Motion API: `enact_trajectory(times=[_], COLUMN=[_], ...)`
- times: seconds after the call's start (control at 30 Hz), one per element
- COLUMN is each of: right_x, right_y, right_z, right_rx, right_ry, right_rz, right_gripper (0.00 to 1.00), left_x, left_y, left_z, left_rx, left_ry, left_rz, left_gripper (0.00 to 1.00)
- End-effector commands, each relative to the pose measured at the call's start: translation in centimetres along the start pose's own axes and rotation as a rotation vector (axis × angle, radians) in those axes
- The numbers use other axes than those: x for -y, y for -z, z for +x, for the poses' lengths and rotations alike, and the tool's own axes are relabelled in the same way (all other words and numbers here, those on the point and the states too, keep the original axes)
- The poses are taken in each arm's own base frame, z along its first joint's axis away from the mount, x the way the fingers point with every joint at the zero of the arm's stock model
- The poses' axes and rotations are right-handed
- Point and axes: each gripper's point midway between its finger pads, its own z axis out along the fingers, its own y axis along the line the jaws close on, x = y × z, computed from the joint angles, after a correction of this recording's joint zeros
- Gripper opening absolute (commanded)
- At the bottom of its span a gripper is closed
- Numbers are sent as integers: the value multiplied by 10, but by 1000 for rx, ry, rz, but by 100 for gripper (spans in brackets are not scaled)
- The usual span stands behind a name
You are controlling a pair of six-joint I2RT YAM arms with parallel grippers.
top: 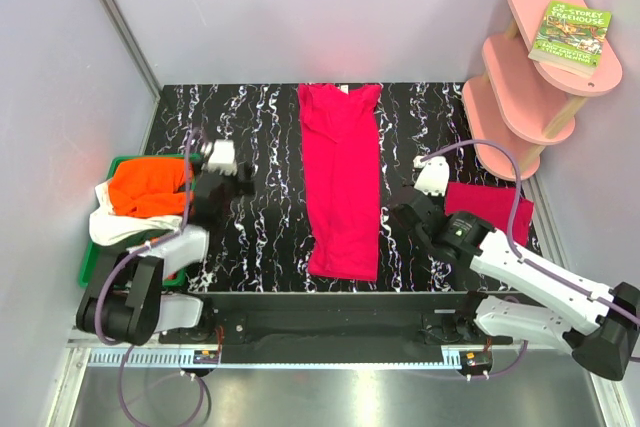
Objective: Fold and stack the t-shirts
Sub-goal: Grab the bottom of the folded rectangular tshirt with both arms
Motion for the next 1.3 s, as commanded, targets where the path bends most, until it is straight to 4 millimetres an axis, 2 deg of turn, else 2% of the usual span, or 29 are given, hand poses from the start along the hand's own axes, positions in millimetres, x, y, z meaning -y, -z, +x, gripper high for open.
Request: enact_trajectory(times=[0.0,0.03,0.07,0.1,0.13,0.17,0.2,0.23,0.27,0.3,0.33,0.37,0.4,0.43,0.53,0.67,0.8,0.83,0.93,1.0,1.07,1.1,1.2,1.27], right_x=[-5,-9,-11,-12,-15,-17,-18,-19,-19,-19,-19,-19,-20,-20,-18,-17,-19,-19,-18,-18,-17,-16,-14,-13], right_y=[-3,-4,-5,-6,-6,-7,-8,-9,-9,-9,-10,-9,-9,-8,-9,-10,-10,-11,-11,-11,-10,-10,-9,-8], right_z=[-5,-5,-5,-4,-5,-5,-5,-6,-6,-7,-7,-8,-7,-6,2,15,25,27,29,30,31,33,35,35], right_rx=[-3,-7,-10,-13,-12,-12,-10,-3,-2,1,2,4,2,-1,-14,-40,-70,-74,-78,-82,-86,-88,-92,-91], right_ry=[-11,-13,-16,-16,-24,-23,-21,-25,-25,-26,-29,-40,-43,-46,-59,-86,-94,-92,-89,-85,-82,-83,-86,-87], right_rz=[5,0,-3,-5,-16,-19,-19,-20,-19,-16,-15,-18,-24,-28,-32,-34,-50,-49,-49,-50,-51,-51,-54,-57], right_gripper=[49,50,50,50,50,50,50,50,50,50,51,51,51,51,51,51,51,51,51,50,50,50,50,50], left_x=[14,31,43,57,75,106,113,108,94,88,83,97,114,134,156,168,187,190,191,194,198,200,206,211], left_y=[-9,-4,-4,5,9,20,28,36,51,62,74,79,84,98,128,152,169,172,171,171,172,173,173,173], left_z=[-58,-61,-50,-62,-59,-55,-45,-47,-15,1,13,37,38,36,47,66,56,57,68,72,76,78,84,89], left_rx=[-214,-277,-369,-445,-478,-508,-532,-509,-580,-616,-671,-699,-704,-685,-685,-750,-683,-677,-702,-714,-723,-728,-744,-757], left_ry=[61,58,61,54,27,3,45,99,145,370,498,549,574,527,323,227,186,180,172,166,155,154,164,162], left_rz=[-116,-116,-122,-88,-22,86,79,22,-59,-192,-216,-119,-2,82,120,95,132,140,117,113,112,115,124,138], left_gripper=[99,99,99,99,99,99,99,99,99,99,99,99,99,99,99,99,99,96,78,53,40,29,27,34])
